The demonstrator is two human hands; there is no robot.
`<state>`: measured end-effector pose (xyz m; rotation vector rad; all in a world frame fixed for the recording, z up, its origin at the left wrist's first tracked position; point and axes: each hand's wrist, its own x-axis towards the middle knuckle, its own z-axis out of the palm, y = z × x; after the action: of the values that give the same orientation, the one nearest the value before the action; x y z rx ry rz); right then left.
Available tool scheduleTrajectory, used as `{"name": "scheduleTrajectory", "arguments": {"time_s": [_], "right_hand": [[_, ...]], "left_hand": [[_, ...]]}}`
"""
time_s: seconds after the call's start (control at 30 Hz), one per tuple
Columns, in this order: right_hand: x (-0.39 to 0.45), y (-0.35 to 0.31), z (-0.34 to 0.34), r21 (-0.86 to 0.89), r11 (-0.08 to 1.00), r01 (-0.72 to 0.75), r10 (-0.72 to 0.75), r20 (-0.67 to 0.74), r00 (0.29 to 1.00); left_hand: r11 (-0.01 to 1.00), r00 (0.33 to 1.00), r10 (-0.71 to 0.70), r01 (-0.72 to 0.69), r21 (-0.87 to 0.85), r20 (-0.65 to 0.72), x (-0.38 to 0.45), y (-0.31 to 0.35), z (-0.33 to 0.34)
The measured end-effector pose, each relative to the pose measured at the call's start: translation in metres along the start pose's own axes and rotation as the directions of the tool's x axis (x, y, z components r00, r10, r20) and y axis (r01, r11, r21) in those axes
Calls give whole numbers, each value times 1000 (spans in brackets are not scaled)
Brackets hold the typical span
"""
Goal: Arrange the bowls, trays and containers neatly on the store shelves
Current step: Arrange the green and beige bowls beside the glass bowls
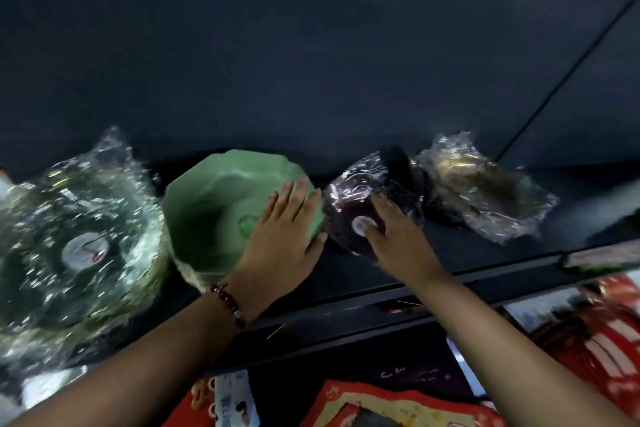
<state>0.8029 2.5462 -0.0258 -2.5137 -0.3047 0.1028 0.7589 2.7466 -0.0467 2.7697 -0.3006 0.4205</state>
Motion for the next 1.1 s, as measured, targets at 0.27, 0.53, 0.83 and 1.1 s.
{"name": "scheduleTrajectory", "arguments": {"time_s": [0.27,0.53,0.83,1.1], "right_hand": [[-40,102,-99,-181,960,-216,200,-102,975],[-48,207,-149,-151,926,-345,332,-109,937],[-29,260,-169,229,888,-398,411,-8,912],[-12,276,-176,442,799,-407,419,74,905]], "left_hand": [[943,934,333,-332,-32,128,103,122,44],[892,857,444,-451,-37,264,179,228,121],[909,865,382,-416,37,324,212,260,174],[920,899,324,-372,124,294,230,269,174]]}}
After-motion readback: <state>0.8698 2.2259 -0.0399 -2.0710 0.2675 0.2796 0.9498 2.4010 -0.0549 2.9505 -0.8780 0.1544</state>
